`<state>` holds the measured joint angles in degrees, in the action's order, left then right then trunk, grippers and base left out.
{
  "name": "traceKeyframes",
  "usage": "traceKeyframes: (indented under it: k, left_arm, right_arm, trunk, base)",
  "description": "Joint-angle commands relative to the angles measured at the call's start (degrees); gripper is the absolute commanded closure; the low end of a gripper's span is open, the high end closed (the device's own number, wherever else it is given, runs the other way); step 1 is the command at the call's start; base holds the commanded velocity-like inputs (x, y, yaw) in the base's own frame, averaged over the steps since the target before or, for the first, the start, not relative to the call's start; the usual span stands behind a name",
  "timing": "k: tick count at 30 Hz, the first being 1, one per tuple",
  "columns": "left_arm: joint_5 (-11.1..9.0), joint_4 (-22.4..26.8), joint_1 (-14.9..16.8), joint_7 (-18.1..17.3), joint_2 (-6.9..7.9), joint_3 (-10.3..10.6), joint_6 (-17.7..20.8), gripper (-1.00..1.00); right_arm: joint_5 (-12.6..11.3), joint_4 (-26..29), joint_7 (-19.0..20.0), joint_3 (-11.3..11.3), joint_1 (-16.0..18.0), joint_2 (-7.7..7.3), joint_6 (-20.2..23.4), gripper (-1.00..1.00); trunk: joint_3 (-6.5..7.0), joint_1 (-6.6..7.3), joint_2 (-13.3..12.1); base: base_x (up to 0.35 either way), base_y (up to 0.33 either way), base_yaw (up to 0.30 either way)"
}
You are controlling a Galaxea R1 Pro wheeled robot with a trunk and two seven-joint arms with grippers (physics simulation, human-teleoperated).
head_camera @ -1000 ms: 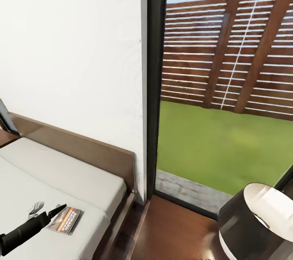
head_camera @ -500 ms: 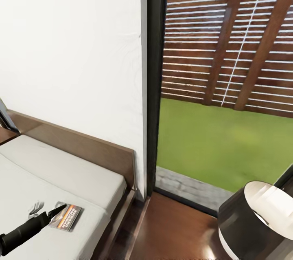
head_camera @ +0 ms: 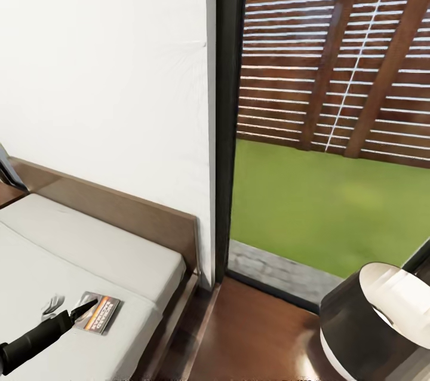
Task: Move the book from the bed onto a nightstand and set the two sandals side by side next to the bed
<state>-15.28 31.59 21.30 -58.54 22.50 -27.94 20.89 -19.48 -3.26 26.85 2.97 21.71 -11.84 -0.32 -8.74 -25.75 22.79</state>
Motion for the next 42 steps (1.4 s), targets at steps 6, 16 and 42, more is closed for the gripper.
traceKeyframes:
  k: [6,16,42]
  left_arm:
    - [-0.23,-0.02,0.05,-0.19,0.0,-0.1,0.56,-1.0]
    - [-0.27,-0.03,0.05,-0.3,0.0,-0.1,0.64,-1.0]
    - [-0.28,-0.02,0.05,-0.29,0.0,-0.1,0.64,-1.0]
  right_arm:
    - [-0.02,-0.15,0.42,0.21,0.09,-0.02,-0.03,-1.0]
    - [2.44,0.83,0.67,-0.34,0.17,0.22,1.11,-1.0]
    - [5.58,18.55,36.04,-0.67,0.27,-0.62,19.68,-1.0]
  trunk:
    - [-0.66,-0.03,0.13]
    - [-1.55,-0.03,0.13]
    - [-3.8,-0.03,0.13]
  base:
    - [0.0,0.0,0.0]
    - [0.0,0.0,0.0]
    - [0.0,0.0,0.016]
